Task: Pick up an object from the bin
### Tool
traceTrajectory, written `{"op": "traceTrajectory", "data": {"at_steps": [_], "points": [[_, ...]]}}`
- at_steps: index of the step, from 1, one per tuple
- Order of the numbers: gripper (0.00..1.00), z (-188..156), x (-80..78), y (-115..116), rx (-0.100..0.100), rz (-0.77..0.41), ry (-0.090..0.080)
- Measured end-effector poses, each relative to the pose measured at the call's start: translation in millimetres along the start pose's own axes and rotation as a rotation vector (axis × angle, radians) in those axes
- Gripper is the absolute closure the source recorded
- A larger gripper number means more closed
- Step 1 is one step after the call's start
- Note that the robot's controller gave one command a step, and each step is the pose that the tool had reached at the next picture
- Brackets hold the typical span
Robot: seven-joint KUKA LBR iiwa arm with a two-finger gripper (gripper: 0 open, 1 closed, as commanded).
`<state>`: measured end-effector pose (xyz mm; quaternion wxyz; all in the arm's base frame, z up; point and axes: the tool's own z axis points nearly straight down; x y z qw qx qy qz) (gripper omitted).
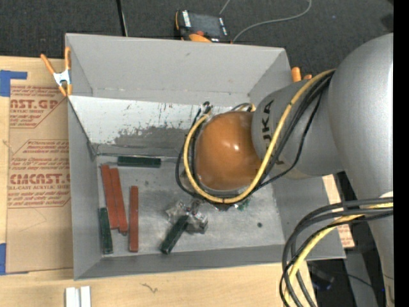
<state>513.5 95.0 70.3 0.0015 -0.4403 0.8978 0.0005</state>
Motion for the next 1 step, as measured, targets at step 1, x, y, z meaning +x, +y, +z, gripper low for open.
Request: {"op": "traceTrajectory", "data": {"at_steps": [1], "points": [[1.0, -157.1, 56.7, -43.5, 0.007, -0.002, -0.003]]}}
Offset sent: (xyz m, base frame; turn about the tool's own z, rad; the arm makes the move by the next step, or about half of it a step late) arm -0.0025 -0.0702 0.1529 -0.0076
